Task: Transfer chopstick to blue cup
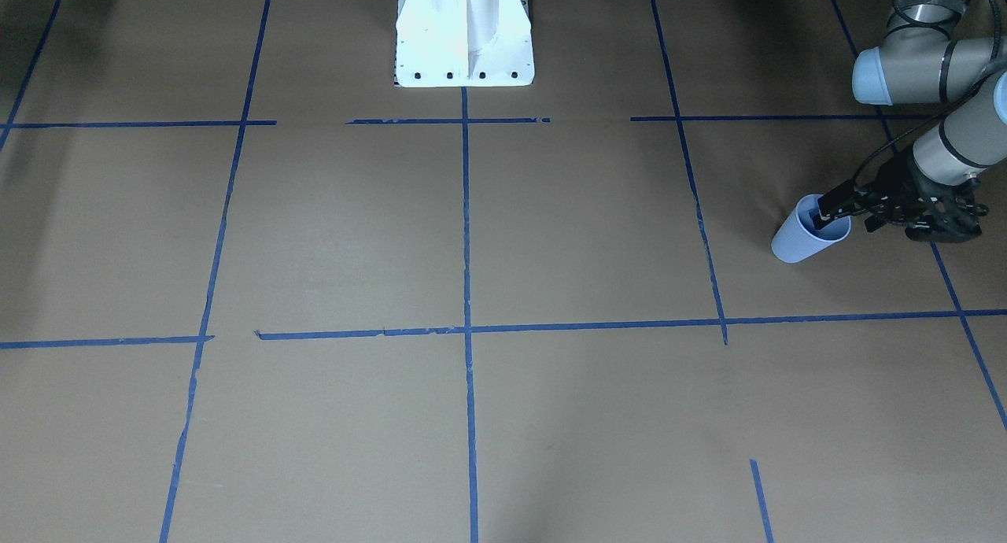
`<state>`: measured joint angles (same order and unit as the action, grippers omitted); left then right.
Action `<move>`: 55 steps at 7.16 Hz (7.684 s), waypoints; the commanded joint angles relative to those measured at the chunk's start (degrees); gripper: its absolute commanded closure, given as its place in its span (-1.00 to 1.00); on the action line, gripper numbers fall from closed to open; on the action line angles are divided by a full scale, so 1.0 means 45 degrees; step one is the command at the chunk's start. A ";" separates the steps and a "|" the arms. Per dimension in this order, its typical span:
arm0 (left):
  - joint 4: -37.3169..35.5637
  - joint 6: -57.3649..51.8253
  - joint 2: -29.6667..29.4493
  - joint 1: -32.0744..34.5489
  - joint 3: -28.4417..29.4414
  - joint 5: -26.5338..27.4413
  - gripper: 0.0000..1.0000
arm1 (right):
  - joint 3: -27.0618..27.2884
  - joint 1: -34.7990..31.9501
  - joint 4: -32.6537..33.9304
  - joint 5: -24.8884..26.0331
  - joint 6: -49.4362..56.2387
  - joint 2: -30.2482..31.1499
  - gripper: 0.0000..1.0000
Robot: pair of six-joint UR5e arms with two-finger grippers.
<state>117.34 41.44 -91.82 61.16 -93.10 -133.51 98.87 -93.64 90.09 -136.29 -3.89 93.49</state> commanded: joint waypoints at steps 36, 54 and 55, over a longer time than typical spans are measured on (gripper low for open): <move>-0.9942 0.5576 -0.8932 -0.2244 -0.3257 0.1486 -1.00 | -0.5600 -0.2200 -0.7148 0.1439 -0.1608 -0.0364 -1.00; -0.9903 0.5713 -0.8971 -0.2302 -0.3277 0.1466 -1.00 | -0.6566 -0.2020 -0.7051 0.1654 -0.1656 -0.2223 1.00; -0.9903 0.5713 -0.8971 -0.2322 -0.3277 0.1466 -1.00 | -0.5903 -0.2314 -0.6954 0.1460 -0.1656 -0.1835 1.00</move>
<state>72.77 67.12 -132.21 50.78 -107.85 -126.91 68.89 -102.38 58.35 -128.95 -11.34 83.64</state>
